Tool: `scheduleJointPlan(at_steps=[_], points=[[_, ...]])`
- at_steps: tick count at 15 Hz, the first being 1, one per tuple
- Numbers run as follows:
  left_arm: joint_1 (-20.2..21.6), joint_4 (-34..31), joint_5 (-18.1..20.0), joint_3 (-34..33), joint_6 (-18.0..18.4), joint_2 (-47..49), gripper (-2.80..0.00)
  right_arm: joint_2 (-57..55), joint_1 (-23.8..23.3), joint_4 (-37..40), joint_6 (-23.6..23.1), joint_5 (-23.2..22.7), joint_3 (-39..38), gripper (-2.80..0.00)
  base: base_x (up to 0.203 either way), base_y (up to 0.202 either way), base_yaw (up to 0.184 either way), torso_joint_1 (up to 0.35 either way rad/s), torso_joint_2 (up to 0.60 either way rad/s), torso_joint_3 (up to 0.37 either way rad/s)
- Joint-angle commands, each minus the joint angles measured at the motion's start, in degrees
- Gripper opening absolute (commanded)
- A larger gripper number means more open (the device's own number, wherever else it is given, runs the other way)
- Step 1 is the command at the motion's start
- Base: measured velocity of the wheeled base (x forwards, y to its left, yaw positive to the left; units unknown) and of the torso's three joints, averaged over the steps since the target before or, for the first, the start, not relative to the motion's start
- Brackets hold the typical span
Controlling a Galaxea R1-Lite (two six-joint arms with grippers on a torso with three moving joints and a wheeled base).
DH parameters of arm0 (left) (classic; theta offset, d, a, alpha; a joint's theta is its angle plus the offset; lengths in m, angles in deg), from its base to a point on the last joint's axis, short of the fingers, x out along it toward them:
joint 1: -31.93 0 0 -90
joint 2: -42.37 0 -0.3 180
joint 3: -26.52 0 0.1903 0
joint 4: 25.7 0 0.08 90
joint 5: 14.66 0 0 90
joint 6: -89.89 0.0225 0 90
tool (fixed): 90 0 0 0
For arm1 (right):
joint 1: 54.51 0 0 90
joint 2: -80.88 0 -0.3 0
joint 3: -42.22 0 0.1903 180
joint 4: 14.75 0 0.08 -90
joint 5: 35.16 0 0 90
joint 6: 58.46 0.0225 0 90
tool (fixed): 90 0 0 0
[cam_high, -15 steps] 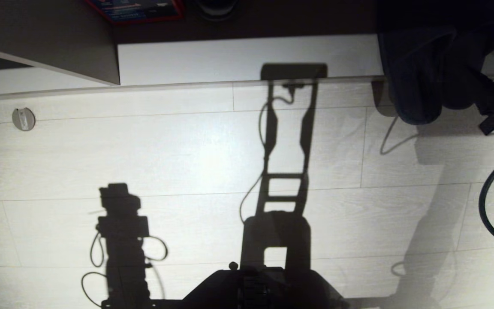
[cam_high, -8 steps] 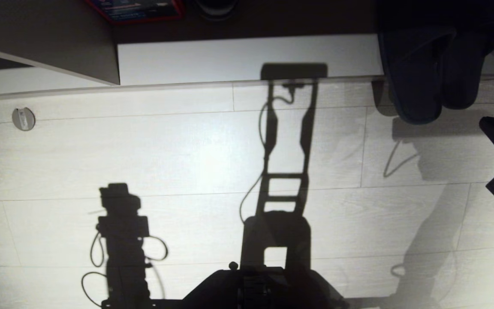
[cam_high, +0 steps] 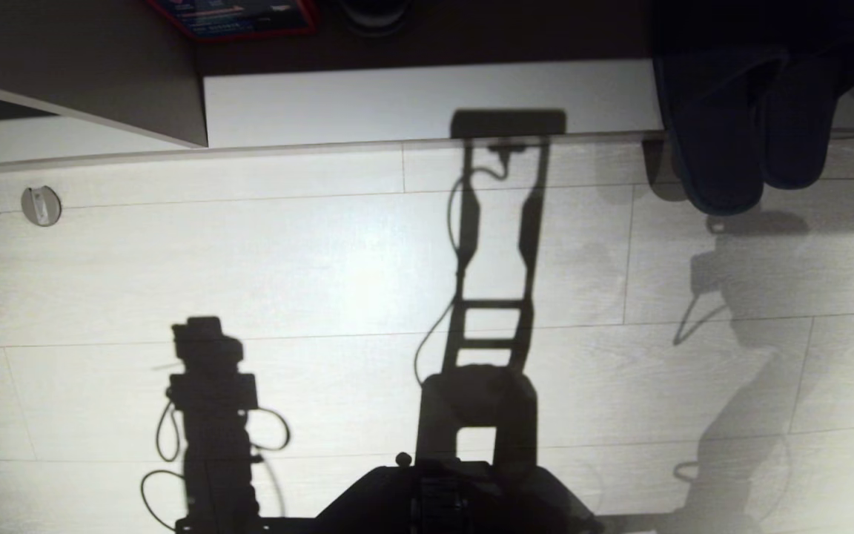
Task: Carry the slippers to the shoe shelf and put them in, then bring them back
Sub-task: Pick up the slippers in the shoe cabinet
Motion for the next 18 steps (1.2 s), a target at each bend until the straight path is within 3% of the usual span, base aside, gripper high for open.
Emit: scheduleJointPlan(at_steps=[1, 5, 9, 14, 16, 18], points=[[0.0, 0.0, -0.1, 0.0, 0.0, 0.0, -2.8, 7.6, 0.0, 2.6, 0.1, 0.5, -2.5, -2.8, 0.0, 0.0, 0.0, 0.0, 0.0, 0.0], [0.0, 0.0, 0.0, 0.0, 0.0, 0.0, -2.8, 22.2, -0.2, 12.7, 1.5, 1.0, -8.0, -2.8, 0.0, 0.0, 0.0, 0.0, 0.0, 0.0], [0.0, 0.0, 0.0, 0.0, 0.0, 0.0, -2.8, 33.5, -1.7, 29.0, 1.9, 0.9, -8.7, -2.8, 0.0, 0.0, 0.0, 0.0, 0.0, 0.0], [0.0, 0.0, 0.0, 0.0, 0.0, 0.0, -2.8, 45.8, -3.1, 40.0, 2.0, 1.0, -8.8, -2.8, 0.0, 0.0, 0.0, 0.0, 0.0, 0.0], [0.0, 0.0, 0.0, 0.0, 0.0, 0.0, -2.8, 49.8, -3.1, 44.9, 1.9, 0.4, -8.8, -2.8, 0.0, 0.0, 0.0, 0.0, 0.0, 0.0], [0.0, 0.0, 0.0, 0.0, 0.0, 0.0, -2.8, 51.5, -3.1, 47.3, 4.0, -3.5, -8.9, -2.8, 0.0, 0.0, 0.0, 0.0, 0.0, 0.0]])
